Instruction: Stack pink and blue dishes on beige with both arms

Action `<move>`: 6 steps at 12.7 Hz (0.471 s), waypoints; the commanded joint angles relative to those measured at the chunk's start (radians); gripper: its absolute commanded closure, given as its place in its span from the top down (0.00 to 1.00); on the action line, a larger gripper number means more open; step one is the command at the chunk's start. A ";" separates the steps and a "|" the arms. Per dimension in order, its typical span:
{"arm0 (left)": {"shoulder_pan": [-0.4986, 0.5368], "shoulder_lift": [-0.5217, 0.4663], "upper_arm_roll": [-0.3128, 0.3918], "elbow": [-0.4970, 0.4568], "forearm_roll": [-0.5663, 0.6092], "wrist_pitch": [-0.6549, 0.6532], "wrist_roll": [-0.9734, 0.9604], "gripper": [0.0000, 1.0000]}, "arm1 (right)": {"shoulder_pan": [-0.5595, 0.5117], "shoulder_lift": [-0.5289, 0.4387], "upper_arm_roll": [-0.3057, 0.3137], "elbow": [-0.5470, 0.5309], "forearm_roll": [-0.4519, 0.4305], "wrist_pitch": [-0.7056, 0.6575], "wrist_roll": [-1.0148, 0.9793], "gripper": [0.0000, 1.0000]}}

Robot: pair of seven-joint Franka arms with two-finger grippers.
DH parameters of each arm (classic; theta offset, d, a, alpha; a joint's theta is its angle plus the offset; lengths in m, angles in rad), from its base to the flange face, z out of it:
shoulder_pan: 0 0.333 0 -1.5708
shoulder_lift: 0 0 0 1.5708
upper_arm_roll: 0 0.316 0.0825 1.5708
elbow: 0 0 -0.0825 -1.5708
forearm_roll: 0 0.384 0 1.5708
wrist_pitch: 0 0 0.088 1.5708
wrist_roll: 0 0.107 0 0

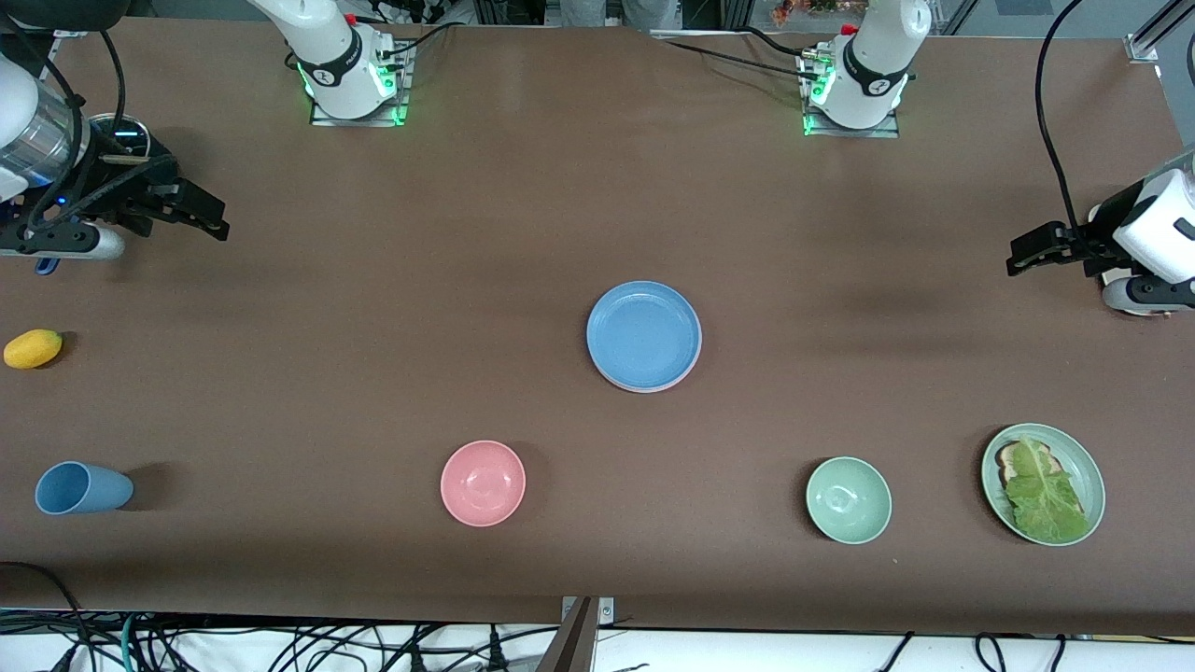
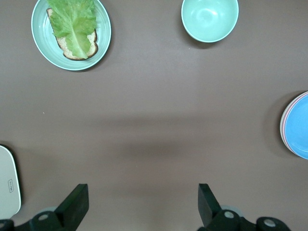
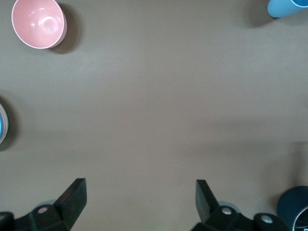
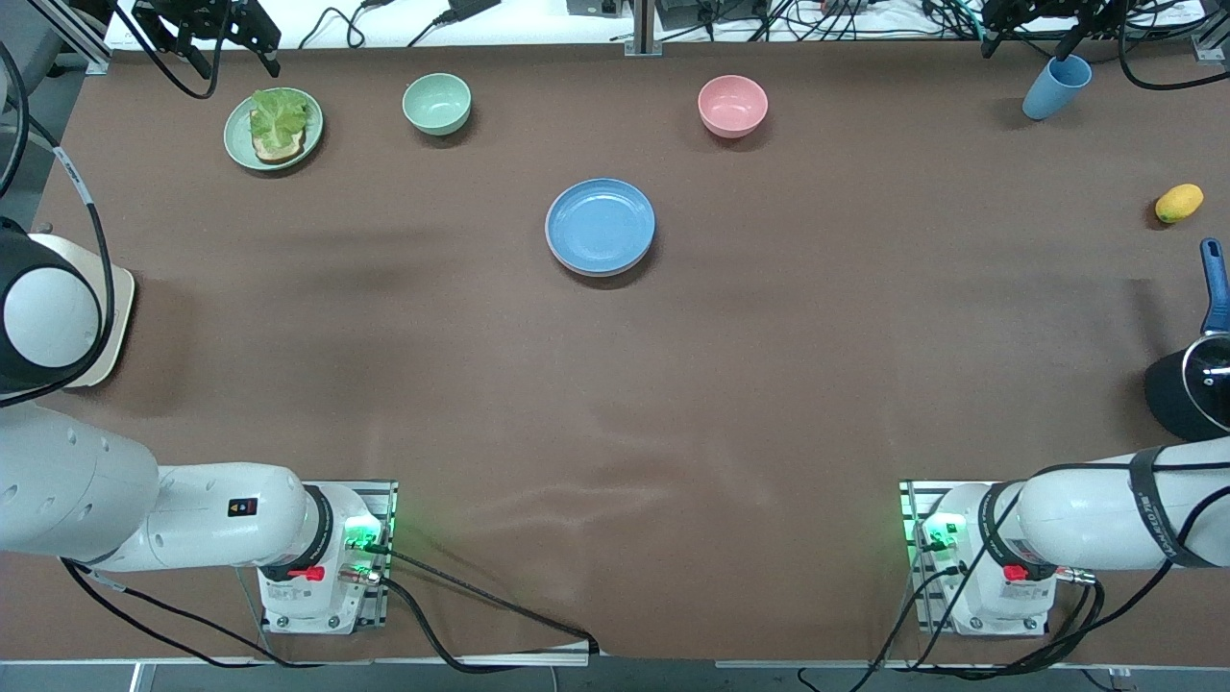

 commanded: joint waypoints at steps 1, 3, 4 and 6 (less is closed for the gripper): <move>-0.008 0.000 0.008 0.000 -0.015 0.003 0.009 1.00 | -0.007 -0.019 0.005 -0.012 -0.004 0.007 -0.023 1.00; -0.008 0.000 0.007 0.000 -0.015 0.003 0.009 1.00 | -0.007 -0.019 0.005 -0.012 -0.004 0.006 -0.028 1.00; -0.008 0.000 0.005 0.000 -0.015 0.003 0.009 1.00 | -0.007 -0.019 0.005 -0.012 -0.004 0.006 -0.028 1.00; -0.008 0.000 0.005 0.000 -0.015 0.003 0.009 1.00 | -0.007 -0.019 0.005 -0.014 -0.004 0.006 -0.028 1.00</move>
